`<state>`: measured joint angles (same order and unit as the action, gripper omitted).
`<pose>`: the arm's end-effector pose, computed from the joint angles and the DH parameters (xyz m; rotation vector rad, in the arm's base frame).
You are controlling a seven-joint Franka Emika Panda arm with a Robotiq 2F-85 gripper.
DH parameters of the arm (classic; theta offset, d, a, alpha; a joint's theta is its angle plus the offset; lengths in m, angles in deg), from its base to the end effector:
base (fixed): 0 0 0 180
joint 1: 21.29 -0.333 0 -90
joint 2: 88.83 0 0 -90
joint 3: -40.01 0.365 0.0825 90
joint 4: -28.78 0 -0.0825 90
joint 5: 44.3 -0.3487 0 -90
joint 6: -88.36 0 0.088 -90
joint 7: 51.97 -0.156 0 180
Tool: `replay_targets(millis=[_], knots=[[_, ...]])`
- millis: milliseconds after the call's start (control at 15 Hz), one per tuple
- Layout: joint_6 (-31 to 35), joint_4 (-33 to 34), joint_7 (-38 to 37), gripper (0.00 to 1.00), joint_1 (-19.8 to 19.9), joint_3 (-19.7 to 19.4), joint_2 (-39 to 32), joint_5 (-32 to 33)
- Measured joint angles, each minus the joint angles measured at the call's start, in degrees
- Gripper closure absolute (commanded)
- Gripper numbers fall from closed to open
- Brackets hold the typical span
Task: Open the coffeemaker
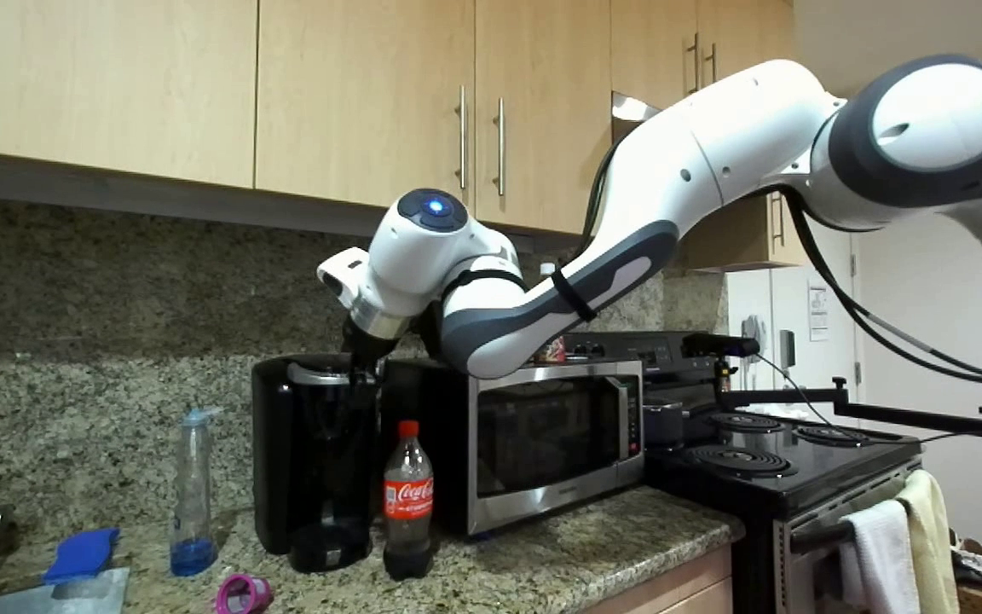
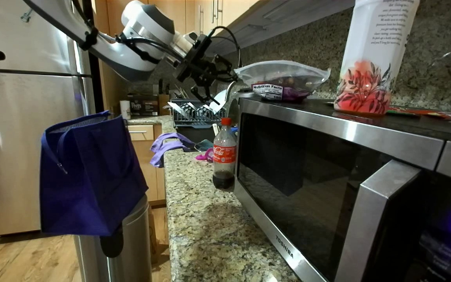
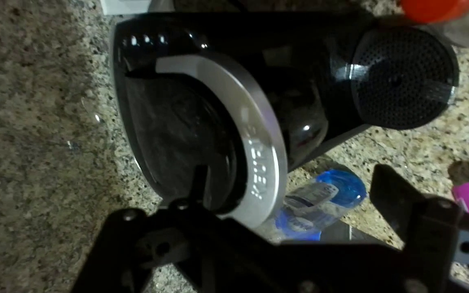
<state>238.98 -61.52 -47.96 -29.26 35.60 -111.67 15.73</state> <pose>0.7333 0.0554 0.5066 2.0098 1.0018 0.6961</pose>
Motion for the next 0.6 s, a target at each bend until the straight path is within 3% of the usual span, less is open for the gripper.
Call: replay_targets(millis=[333,600], knots=[[-1.35,1.92,-4.26,0.0,-1.01,-3.7,-1.33,8.55],[1.7,4.71,-12.82,0.0,-1.96,-5.7,-3.9,16.25]])
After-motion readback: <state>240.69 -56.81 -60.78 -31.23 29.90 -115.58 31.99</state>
